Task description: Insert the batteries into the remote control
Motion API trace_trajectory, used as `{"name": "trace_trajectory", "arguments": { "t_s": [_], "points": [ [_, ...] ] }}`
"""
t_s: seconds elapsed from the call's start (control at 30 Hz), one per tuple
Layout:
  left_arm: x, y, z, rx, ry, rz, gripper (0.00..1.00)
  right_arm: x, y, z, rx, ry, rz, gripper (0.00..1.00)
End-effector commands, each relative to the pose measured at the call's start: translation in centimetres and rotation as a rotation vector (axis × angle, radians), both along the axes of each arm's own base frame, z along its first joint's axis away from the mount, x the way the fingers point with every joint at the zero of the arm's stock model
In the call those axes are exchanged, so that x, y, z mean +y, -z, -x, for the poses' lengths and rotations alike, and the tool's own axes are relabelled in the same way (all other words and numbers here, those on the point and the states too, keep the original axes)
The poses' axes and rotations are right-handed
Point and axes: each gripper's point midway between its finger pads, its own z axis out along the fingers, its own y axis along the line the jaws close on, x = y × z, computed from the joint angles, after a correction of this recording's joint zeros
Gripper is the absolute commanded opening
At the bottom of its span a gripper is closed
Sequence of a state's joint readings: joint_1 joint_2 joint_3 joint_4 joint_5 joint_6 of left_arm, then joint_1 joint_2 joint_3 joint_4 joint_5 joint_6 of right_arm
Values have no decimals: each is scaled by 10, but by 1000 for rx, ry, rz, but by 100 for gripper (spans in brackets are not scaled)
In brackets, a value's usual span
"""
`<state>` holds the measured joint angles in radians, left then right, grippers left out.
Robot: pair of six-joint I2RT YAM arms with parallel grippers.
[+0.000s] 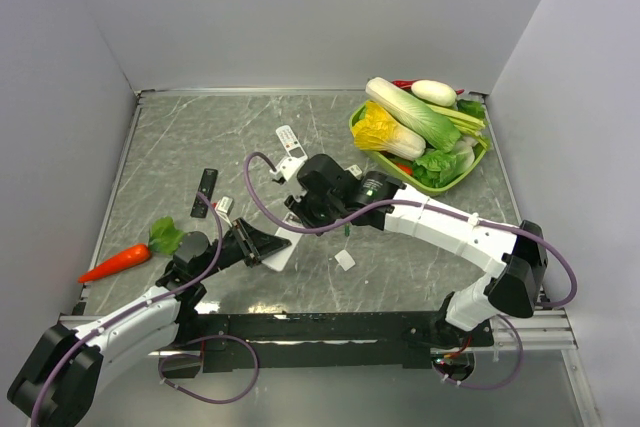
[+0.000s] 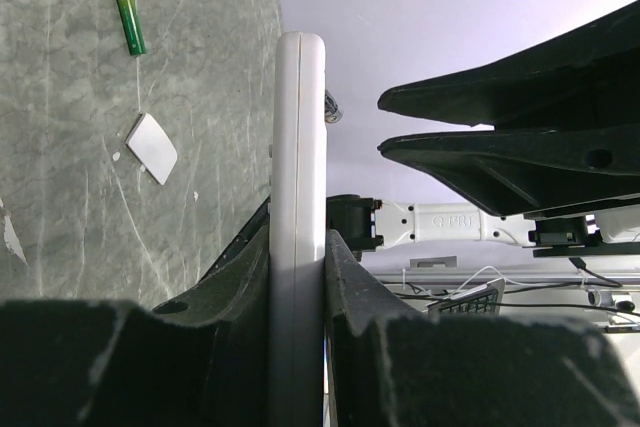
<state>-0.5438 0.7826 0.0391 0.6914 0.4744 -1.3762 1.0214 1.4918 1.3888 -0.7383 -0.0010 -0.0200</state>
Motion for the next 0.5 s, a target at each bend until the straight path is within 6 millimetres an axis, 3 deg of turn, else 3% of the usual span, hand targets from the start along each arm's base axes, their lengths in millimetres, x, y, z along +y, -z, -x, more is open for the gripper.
{"name": "trace_trajectory", "arguments": {
  "t_s": [0.0,0.47],
  "points": [
    [5,21,13,23,17,-5,2,8,-17,-10,-50,3,-74,33],
    [4,20,12,20,22,-5,2,12,-3,-10,-11,-17,-50,27]
  ]
}}
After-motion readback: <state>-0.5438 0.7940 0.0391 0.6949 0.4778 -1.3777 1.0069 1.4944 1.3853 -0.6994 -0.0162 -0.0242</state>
